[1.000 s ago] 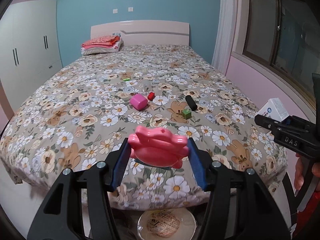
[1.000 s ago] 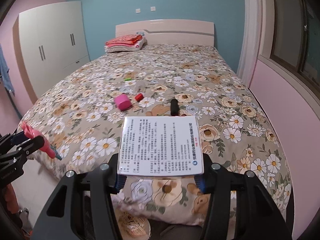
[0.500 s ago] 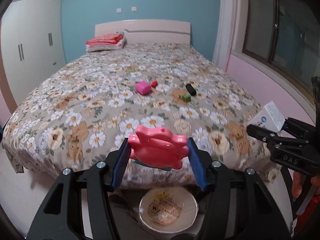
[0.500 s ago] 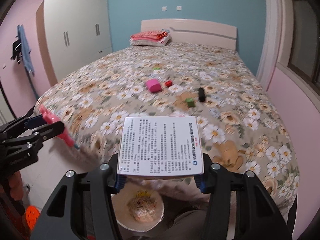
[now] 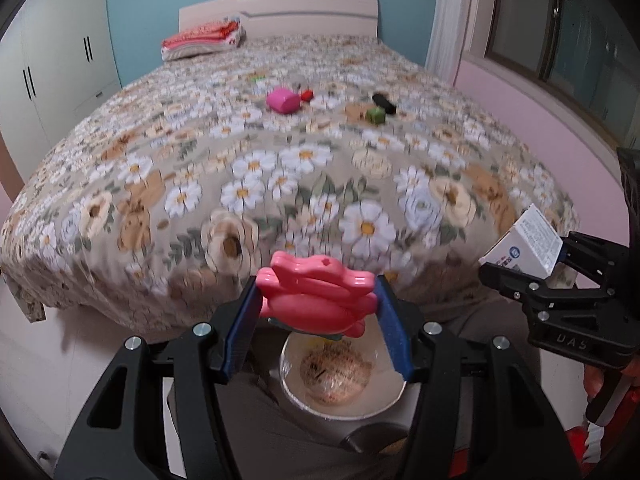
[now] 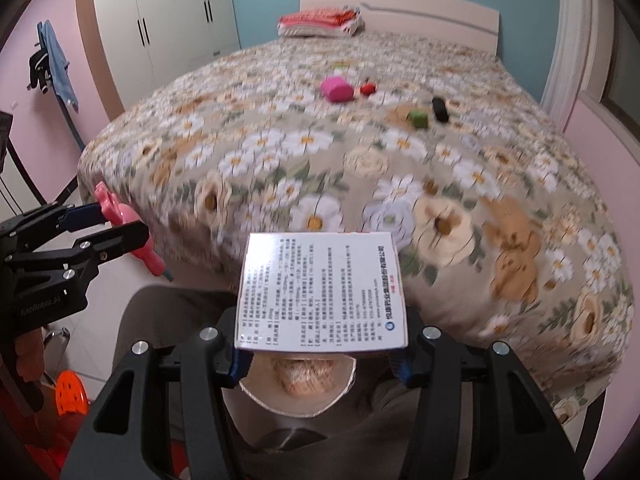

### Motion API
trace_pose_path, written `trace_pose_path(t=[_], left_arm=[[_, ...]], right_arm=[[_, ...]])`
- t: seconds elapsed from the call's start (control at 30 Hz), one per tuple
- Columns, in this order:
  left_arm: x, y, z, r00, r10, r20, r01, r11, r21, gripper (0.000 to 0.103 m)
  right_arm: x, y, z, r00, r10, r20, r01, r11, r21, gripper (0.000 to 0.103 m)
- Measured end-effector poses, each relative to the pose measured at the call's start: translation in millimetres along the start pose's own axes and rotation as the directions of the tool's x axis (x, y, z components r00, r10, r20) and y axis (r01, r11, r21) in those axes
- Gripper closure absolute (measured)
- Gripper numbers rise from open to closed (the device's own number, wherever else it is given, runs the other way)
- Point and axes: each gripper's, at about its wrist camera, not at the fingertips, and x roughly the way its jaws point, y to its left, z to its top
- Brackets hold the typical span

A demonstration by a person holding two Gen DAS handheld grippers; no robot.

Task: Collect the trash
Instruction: 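Carry the pig toy and white box down over the trash bin with both tools, then open left tool to drop the pig toy while right tool drops the box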

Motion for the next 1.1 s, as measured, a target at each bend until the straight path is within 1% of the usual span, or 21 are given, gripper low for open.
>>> trace_pose_path(t=[0.17,0.2,0.27,0.47,0.57,0.7,0.73,0.8,0.87,0.9,1.0,1.07,1.1], left_arm=[[30.6,-0.5,-21.3,0.997,-0.008,-0.078,0.008,1.000,0.004,0.046],[40.5,-0.9,-27.0,0.995,-0.012,-0.104,0.012,1.000,0.008,0.046],[52.3,-1.9,-34.4,0.991,-0.016,-0.132,0.017,1.000,0.008,0.046],[97.5,-2.4,-56.2,0.973,-0.023,-0.228,0.026,1.000,0.011,0.046],[122.5,-2.9,-67.2,0.961,-0.019,-0.278,0.025,1.000,0.017,0.046],[155.0,-6.0,-81.9,0.940,-0.019,-0.340,0.028,0.999,0.023,0.046],[162.8,-7.2,-85.3,0.935,-0.019,-0.354,0.029,0.999,0.022,0.046],[179.2,-9.6,-93.2,0.920,-0.027,-0.390,0.037,0.999,0.020,0.046],[189.6,-11.4,-98.6,0.910,-0.029,-0.413,0.039,0.999,0.016,0.046],[197.6,-12.5,-102.2,0.903,-0.033,-0.429,0.042,0.999,0.013,0.046],[213.4,-15.0,-108.6,0.890,-0.035,-0.455,0.042,0.999,0.005,0.046],[219.6,-14.6,-113.4,0.885,-0.033,-0.465,0.040,0.999,0.006,0.046],[226.4,-15.4,-116.5,0.878,-0.030,-0.478,0.038,0.999,0.007,0.046]], right_arm=[[33.6,3.7,-20.9,0.996,0.019,-0.087,-0.019,1.000,0.006,0.047],[41.6,4.9,-25.3,0.994,0.024,-0.109,-0.023,1.000,0.007,0.047],[54.0,6.9,-31.6,0.990,0.027,-0.142,-0.026,1.000,0.006,0.047],[96.9,8.2,-53.7,0.967,0.035,-0.253,-0.034,0.999,0.007,0.047],[116.3,6.1,-63.9,0.952,0.038,-0.304,-0.037,0.999,0.012,0.047],[144.2,2.0,-77.0,0.927,0.034,-0.373,-0.029,0.999,0.017,0.047],[152.8,-0.4,-82.1,0.918,0.032,-0.395,-0.026,0.999,0.023,0.047],[164.8,-4.3,-89.5,0.904,0.039,-0.426,-0.026,0.999,0.037,0.047],[174.4,-7.1,-95.4,0.891,0.044,-0.451,-0.027,0.999,0.045,0.047],[180.0,-8.3,-99.9,0.884,0.045,-0.465,-0.026,0.999,0.047,0.047],[193.1,-10.5,-107.5,0.867,0.046,-0.497,-0.024,0.998,0.050,0.047],[200.9,-13.2,-111.2,0.857,0.045,-0.514,-0.023,0.999,0.049,0.047],[205.3,-13.4,-114.0,0.851,0.044,-0.523,-0.024,0.999,0.046,0.047]])
